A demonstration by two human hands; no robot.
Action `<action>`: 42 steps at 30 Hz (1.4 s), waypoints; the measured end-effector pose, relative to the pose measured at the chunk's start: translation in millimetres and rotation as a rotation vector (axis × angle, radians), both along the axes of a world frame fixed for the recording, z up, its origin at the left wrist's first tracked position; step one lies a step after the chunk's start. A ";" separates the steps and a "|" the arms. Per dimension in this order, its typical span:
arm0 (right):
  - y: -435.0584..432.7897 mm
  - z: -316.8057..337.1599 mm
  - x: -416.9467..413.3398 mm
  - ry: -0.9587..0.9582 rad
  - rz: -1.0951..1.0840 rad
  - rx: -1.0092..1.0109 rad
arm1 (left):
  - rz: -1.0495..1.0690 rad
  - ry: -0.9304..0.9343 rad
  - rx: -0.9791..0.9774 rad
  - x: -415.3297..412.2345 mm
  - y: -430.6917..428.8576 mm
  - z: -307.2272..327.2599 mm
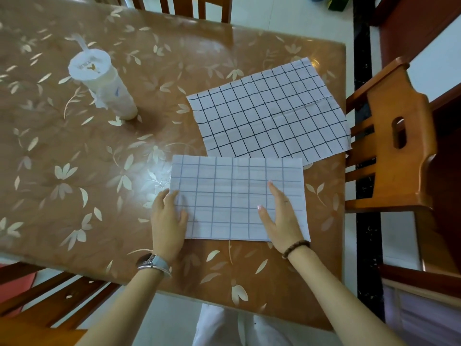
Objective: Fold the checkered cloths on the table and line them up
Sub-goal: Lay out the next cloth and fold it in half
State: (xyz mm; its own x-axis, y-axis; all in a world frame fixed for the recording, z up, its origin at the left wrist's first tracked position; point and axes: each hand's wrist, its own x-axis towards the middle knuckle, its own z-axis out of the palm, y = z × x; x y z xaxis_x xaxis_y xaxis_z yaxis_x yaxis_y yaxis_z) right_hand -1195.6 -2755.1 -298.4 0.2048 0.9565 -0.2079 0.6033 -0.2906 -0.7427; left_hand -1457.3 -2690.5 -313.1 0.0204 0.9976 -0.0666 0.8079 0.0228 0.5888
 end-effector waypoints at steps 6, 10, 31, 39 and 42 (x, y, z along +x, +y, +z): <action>5.0 19.1 -51.0 0.455 -0.111 -0.118 | 0.383 -0.194 -0.278 -19.5 -23.3 14.4; 4.4 17.8 -67.2 0.540 -0.171 -0.176 | 0.499 -0.295 -0.381 -28.6 -38.9 11.9; 2.5 11.7 -73.2 0.619 -0.289 -0.251 | 0.600 -0.631 -0.397 -8.8 -39.8 21.8; 8.0 19.0 -67.8 0.773 -0.360 -0.288 | 0.272 -0.800 -0.208 26.0 -50.2 75.2; 12.7 21.2 -64.2 0.868 -0.413 -0.323 | 0.147 -0.820 -0.192 40.9 -51.4 79.8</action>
